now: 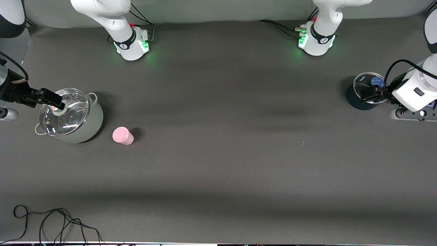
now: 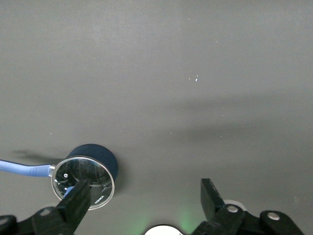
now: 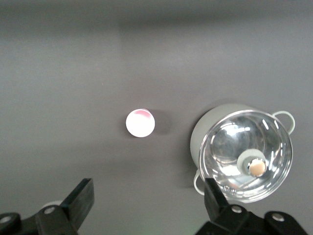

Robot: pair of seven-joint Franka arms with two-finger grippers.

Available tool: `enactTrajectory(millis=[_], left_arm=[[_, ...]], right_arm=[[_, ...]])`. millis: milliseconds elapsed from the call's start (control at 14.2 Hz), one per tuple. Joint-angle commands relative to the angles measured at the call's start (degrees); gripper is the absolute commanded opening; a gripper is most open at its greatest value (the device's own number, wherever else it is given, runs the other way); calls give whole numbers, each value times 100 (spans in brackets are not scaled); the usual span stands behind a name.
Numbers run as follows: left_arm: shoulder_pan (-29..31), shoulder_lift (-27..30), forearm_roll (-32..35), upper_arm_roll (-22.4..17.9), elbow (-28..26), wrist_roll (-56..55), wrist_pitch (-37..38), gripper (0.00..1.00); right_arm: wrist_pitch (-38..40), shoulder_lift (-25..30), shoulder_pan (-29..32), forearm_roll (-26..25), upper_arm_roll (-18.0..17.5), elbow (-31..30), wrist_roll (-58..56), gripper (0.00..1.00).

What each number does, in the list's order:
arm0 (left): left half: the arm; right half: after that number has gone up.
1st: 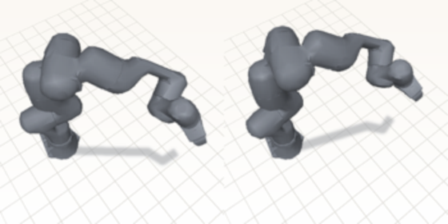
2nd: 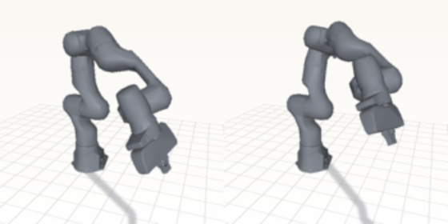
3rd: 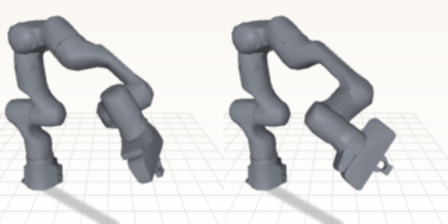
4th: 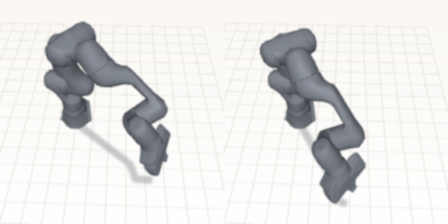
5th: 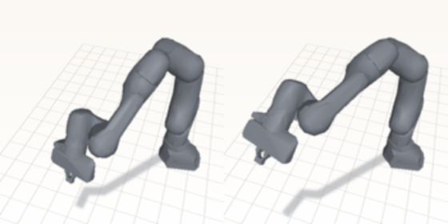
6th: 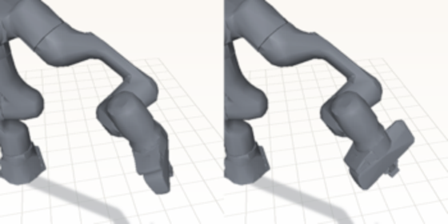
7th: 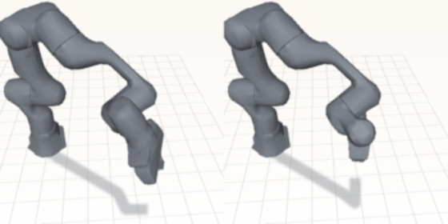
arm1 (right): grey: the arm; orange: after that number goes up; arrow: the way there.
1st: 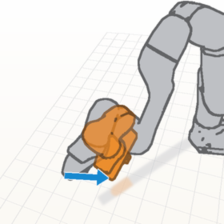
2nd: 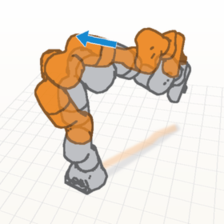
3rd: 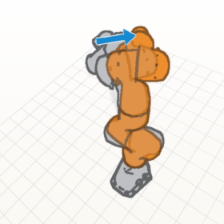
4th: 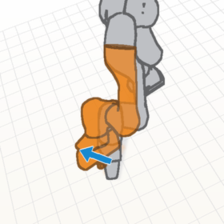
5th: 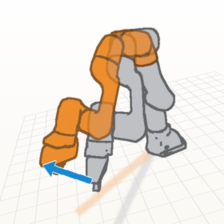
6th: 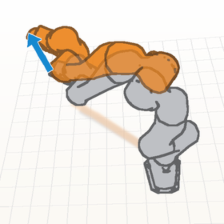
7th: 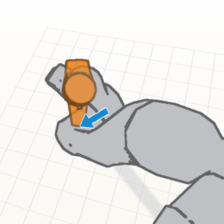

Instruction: Transfer pink cup from left to right arm

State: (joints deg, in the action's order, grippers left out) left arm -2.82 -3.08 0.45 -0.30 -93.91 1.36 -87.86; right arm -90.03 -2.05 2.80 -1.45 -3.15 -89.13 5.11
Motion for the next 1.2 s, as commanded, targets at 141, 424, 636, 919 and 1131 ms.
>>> enactTrajectory(millis=[141, 424, 636, 919, 1131], left_arm=[[-17, 79, -80, -32, -22, 84, -38, 100], [-17, 79, -88, -41, -22, 75, -38, 100], [-17, 88, -88, -41, -22, 75, -38, 100], [-17, 79, -88, -32, -22, 75, -47, 100], [-17, 79, -97, -32, -22, 75, -47, 100]], right_arm=[[-182, 3, -394, 48, 508, 1, -282, 100], [-182, -208, -438, 57, 491, 151, -273, 100], [-182, -225, -429, 66, 491, 151, -273, 100], [-199, -243, -420, 75, 491, 159, -264, 100], [-199, -234, -438, 75, 491, 151, -265, 100]])
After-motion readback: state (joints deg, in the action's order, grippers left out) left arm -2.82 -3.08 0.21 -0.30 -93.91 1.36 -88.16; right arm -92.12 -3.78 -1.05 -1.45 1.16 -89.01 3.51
